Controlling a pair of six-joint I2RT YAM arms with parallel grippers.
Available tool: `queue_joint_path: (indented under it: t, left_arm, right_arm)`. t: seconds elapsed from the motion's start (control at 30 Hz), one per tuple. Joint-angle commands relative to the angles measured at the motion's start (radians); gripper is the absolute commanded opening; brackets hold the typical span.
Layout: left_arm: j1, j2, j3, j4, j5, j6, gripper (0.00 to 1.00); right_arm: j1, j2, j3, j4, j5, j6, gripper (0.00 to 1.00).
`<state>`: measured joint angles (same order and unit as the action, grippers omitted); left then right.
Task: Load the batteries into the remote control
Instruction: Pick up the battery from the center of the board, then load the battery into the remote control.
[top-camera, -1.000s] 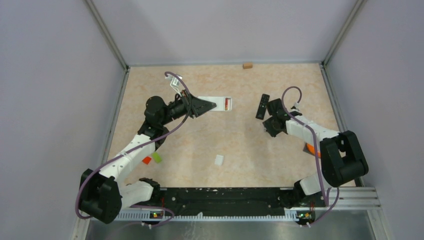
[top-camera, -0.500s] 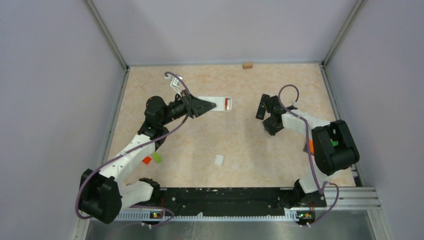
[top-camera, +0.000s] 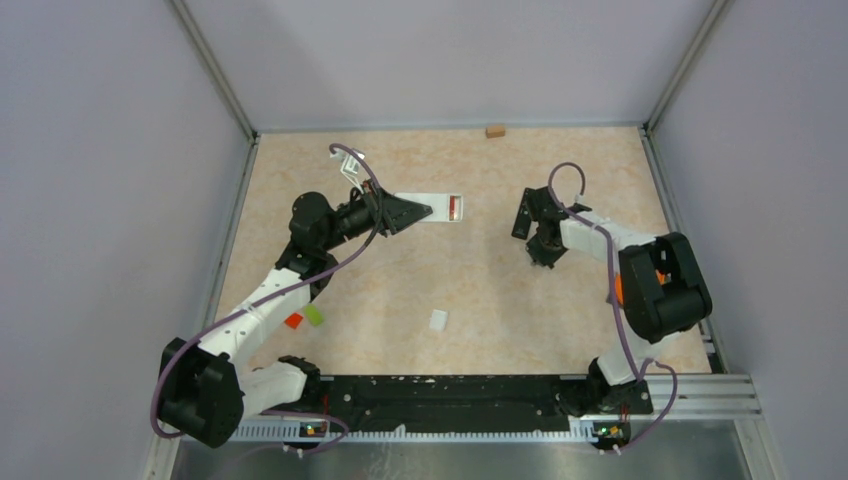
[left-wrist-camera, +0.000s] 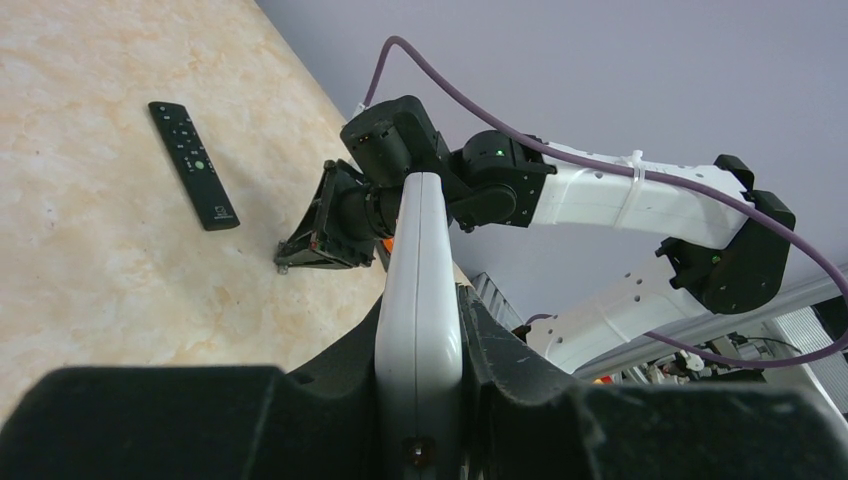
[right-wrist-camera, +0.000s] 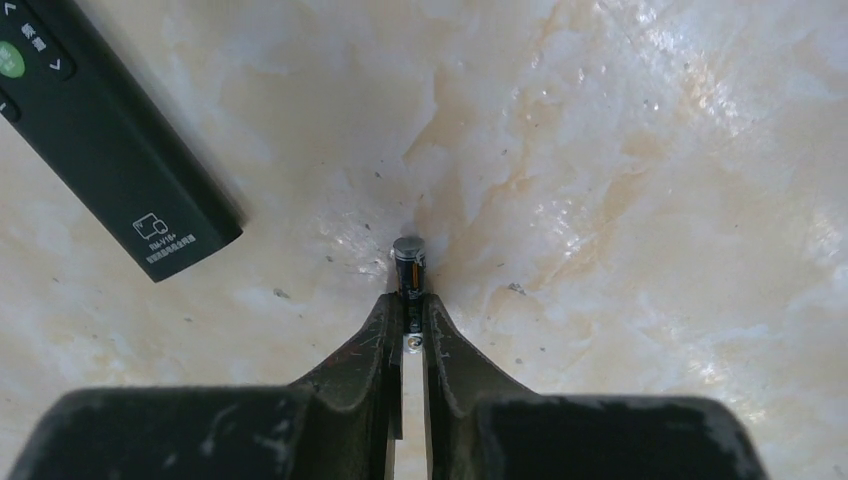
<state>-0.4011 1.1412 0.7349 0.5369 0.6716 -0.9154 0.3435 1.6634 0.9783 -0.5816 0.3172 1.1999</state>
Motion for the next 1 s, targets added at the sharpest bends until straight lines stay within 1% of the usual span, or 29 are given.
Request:
queue_joint_path:
  t: [0.0,0.07,0.17,0.27,0.37,0.5,0.6,0.67,0.77,0.87,0.97]
  left_arm:
    - [0.003,-0.025,0.021,0.037,-0.006,0.009,0.0]
    - [0.003,-0.021,0.021,0.037,-0.008,0.003,0.0]
    - [0.002,-0.002,0.032,0.008,-0.025,-0.009,0.0]
    - [0.002,0.053,0.074,-0.064,-0.029,-0.028,0.0]
    - [0.002,0.122,0.103,-0.102,-0.004,-0.061,0.0]
    - [0.002,0.224,0.123,-0.169,-0.003,-0.093,0.0]
    - [0.001,0.28,0.115,-0.138,0.047,-0.119,0.0]
    - [-0.001,0.304,0.099,-0.092,0.069,-0.14,0.0]
    - [-0.002,0.328,0.075,-0.053,0.077,-0.158,0.0]
    - [-0.002,0.348,0.054,-0.034,0.08,-0.169,0.0]
    - [-0.002,0.366,0.044,-0.017,0.094,-0.187,0.0]
  right_arm:
    - [-0.01,0.004,0.048,-0.016,0.039,-0.189,0.04]
    - [-0.009,-0.015,0.05,-0.014,0.04,-0.272,0.0]
    - [-0.008,-0.082,0.04,0.011,0.015,-0.369,0.0]
    - [-0.007,-0.154,0.037,0.007,-0.062,-0.44,0.0]
    - [-0.005,-0.213,0.045,-0.004,-0.192,-0.497,0.0]
    - [0.038,-0.297,0.071,0.003,-0.377,-0.559,0.0]
    - [0.094,-0.338,0.112,0.017,-0.461,-0.594,0.0]
    - [0.131,-0.35,0.15,0.013,-0.514,-0.608,0.0]
    - [0.142,-0.321,0.221,-0.028,-0.63,-0.583,0.0]
    - [0.179,-0.279,0.292,-0.083,-0.621,-0.588,0.0]
    - [0.201,-0.25,0.32,-0.095,-0.62,-0.586,0.0]
